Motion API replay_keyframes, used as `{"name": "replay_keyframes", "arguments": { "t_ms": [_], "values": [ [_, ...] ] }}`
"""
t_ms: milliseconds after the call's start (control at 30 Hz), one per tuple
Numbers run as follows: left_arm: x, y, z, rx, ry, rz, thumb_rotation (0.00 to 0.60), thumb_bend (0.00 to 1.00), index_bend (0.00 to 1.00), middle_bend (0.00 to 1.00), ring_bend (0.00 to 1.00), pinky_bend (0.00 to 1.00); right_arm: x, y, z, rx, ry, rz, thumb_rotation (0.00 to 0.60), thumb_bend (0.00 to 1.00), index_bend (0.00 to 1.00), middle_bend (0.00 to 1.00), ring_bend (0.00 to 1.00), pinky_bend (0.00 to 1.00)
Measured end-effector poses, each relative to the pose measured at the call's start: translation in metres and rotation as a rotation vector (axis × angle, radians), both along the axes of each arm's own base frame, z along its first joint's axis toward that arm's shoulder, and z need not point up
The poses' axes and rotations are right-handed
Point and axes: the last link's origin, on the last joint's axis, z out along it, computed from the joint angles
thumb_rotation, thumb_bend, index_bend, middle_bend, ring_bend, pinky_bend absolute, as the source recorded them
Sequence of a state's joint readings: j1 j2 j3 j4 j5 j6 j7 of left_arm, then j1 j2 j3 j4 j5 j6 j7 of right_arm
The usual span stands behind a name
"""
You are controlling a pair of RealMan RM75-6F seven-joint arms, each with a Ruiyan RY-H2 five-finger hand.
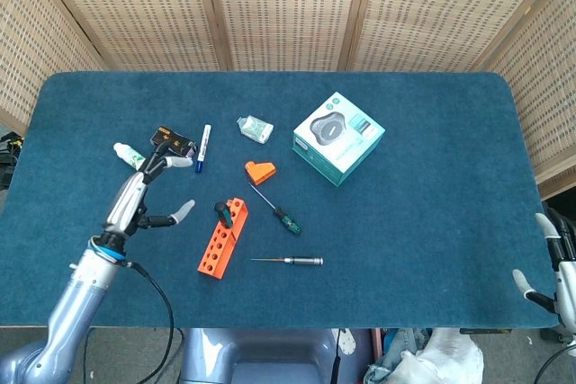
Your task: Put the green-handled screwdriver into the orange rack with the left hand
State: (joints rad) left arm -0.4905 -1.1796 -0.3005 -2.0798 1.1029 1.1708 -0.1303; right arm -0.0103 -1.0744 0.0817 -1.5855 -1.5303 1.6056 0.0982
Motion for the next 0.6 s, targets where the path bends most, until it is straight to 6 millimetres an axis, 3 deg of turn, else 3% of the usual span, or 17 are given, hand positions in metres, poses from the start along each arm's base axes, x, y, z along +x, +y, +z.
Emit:
{"name": "replay_keyframes", "arguments": {
  "t_ms": [233, 467, 600],
  "values": [
    [-0.042, -0.022, 0.012, 0.197, 0.297, 0.001, 0.6, 0.32, 0.2, 0.0, 0.0, 0.0, 0.002, 0.0, -0.002, 0.004, 0.016, 0.004, 0.6, 0.26, 0.0, 0.0, 0.0, 0.0],
    [-0.105, -0.066, 0.012, 0.324, 0.643, 0.091, 0.6, 0.32, 0.18, 0.0, 0.0, 0.0, 0.007, 0.0, -0.006, 0.012, 0.038, 0.015, 0.6, 0.26, 0.0, 0.0, 0.0, 0.0],
    [-0.122, -0.08, 0.011, 0.364, 0.754, 0.111, 0.6, 0.32, 0.18, 0.0, 0.0, 0.0, 0.009, -0.001, -0.008, 0.018, 0.041, 0.023, 0.6, 0.26, 0.0, 0.0, 0.0, 0.0]
  ]
}}
